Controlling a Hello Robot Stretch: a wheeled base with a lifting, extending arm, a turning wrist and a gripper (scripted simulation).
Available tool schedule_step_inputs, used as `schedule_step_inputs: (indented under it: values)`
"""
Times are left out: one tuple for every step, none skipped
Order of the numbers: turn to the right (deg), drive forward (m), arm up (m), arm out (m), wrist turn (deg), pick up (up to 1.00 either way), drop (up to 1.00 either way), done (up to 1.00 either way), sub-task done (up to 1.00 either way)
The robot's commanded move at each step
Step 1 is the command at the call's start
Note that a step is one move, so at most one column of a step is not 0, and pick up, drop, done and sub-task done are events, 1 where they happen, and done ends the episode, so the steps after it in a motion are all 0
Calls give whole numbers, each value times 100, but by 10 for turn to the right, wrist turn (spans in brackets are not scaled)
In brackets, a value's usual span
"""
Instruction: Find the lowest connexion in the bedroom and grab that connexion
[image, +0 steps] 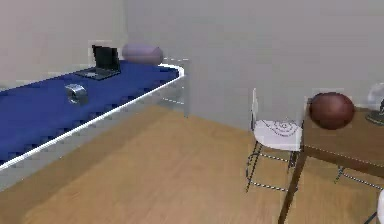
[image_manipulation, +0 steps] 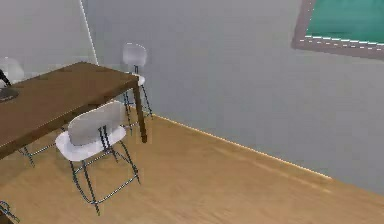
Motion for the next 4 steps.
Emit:
schedule_step_inputs:
  values:
    - [-450,0,0,0,0,0,0,0,0]
    - [-450,0,0,0,0,0,0,0,0]
    - [-420,0,0,0,0,0,0,0,0]
    - [0,100,0,0,0,0,0,0,0]
